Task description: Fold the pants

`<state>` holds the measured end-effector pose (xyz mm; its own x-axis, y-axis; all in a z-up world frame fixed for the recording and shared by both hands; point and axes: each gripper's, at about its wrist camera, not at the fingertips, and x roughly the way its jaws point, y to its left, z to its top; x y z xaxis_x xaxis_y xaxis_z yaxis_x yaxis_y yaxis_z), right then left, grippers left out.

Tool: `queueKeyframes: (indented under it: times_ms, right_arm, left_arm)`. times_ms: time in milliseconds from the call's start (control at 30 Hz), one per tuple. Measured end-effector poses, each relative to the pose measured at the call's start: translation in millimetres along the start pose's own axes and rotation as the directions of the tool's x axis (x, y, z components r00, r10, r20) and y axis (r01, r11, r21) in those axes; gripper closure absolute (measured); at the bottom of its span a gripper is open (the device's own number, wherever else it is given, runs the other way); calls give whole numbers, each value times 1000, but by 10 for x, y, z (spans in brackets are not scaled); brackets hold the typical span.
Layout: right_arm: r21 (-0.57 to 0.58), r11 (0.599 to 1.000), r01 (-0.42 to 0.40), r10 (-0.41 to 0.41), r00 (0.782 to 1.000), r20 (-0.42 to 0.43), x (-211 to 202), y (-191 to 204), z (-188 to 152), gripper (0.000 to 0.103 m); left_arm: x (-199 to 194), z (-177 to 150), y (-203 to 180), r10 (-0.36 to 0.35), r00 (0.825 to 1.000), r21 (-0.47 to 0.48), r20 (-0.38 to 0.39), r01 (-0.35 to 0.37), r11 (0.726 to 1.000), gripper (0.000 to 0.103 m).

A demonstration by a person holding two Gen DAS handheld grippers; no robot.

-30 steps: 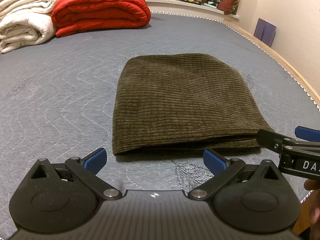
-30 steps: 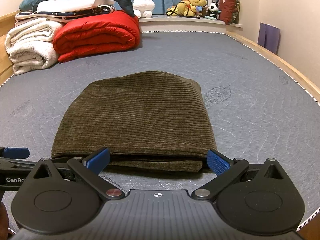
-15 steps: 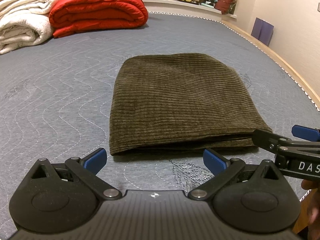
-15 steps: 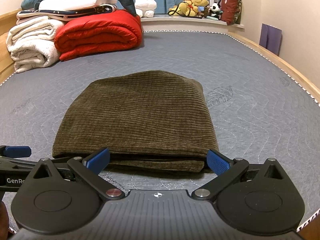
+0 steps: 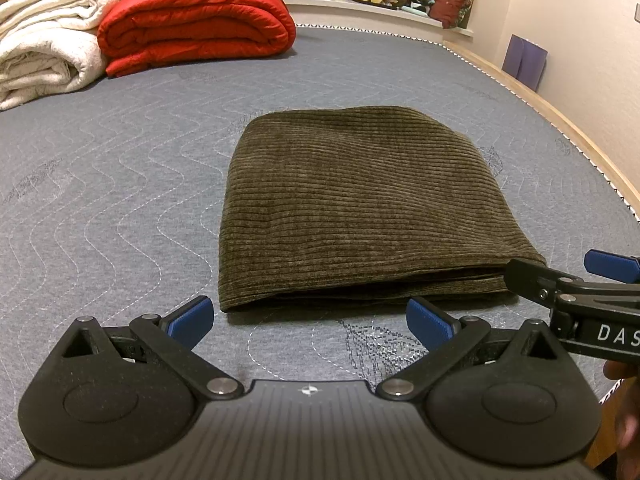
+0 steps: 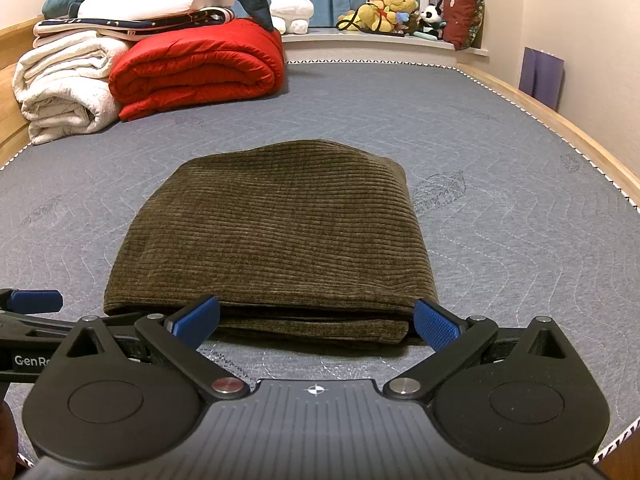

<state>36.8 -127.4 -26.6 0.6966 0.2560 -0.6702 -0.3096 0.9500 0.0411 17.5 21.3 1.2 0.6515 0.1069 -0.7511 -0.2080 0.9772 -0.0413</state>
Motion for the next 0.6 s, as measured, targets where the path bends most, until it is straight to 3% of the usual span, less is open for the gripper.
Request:
queueKeyframes:
  times_ms: [600]
  right_arm:
    - [0, 1000, 0, 0, 1000, 0, 3, -1, -2, 1]
  left_arm:
    - [12, 1, 4, 0, 1000, 4, 4, 0, 1000, 0]
